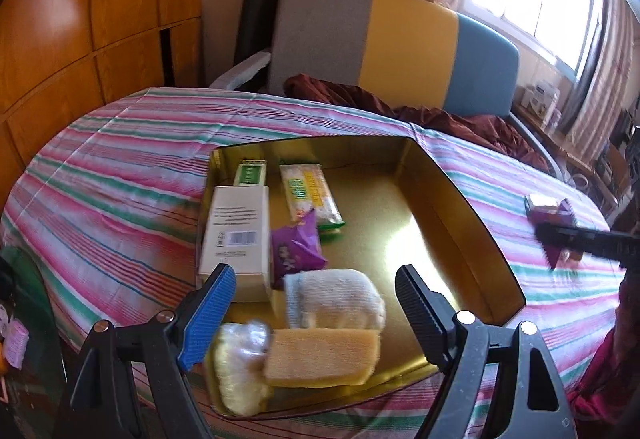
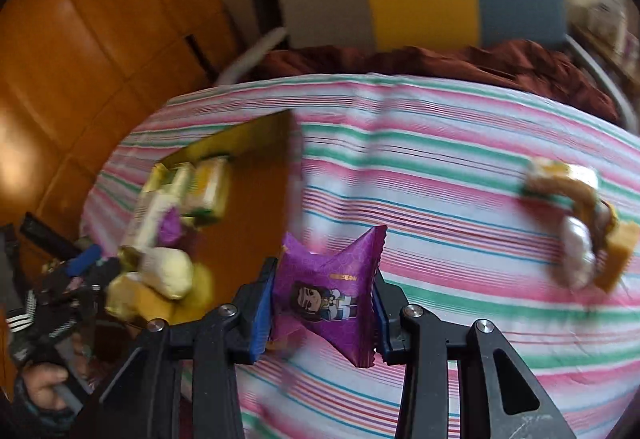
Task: Organize objects
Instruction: 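Carry the purple packet into the gold tray with the right tool, then open the right tool and move both tools back toward the pile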
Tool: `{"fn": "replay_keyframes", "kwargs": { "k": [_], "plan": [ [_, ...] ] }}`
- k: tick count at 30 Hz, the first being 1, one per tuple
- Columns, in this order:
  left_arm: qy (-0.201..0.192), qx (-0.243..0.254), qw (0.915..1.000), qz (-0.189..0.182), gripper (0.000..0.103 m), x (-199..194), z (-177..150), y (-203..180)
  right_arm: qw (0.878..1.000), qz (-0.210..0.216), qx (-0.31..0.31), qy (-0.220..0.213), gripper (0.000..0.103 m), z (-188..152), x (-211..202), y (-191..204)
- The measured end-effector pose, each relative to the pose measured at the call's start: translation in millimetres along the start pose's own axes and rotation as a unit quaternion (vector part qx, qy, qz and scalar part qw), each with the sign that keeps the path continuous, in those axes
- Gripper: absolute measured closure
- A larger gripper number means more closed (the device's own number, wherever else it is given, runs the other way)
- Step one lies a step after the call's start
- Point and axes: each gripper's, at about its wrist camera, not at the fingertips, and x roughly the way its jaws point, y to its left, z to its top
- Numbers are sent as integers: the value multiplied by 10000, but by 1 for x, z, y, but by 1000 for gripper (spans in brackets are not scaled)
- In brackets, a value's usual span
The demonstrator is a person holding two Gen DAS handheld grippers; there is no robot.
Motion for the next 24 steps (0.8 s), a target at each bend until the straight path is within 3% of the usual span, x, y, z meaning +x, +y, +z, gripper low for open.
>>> {"fn": "replay_keyframes", "kwargs": {
  "k": [7, 12, 14, 16, 21, 24],
  "plan": [
    [-23, -500, 9986, 165, 20, -3, 0, 39, 9966, 435, -530, 453, 61, -6, 54, 74],
    [0, -576, 9982, 173, 20, -2, -3, 48, 9905, 447, -853, 986, 59, -27, 97, 101],
    [-8, -588, 9981, 161, 20, -2, -4, 49, 9886, 481, -876, 1128, 51, -35, 105, 104],
    [-4, -611, 9980, 149, 20, -1, -6, 50, 9880, 572, -861, 1144, 31, -41, 106, 105],
    [81, -835, 9964, 87, 20, 2, -7, 56, 9898, 691, -824, 934, 8, -44, 94, 102],
    [77, -838, 9964, 88, 20, 3, -6, 56, 9921, 598, -878, 670, 0, -43, 79, 100]
  ]
}}
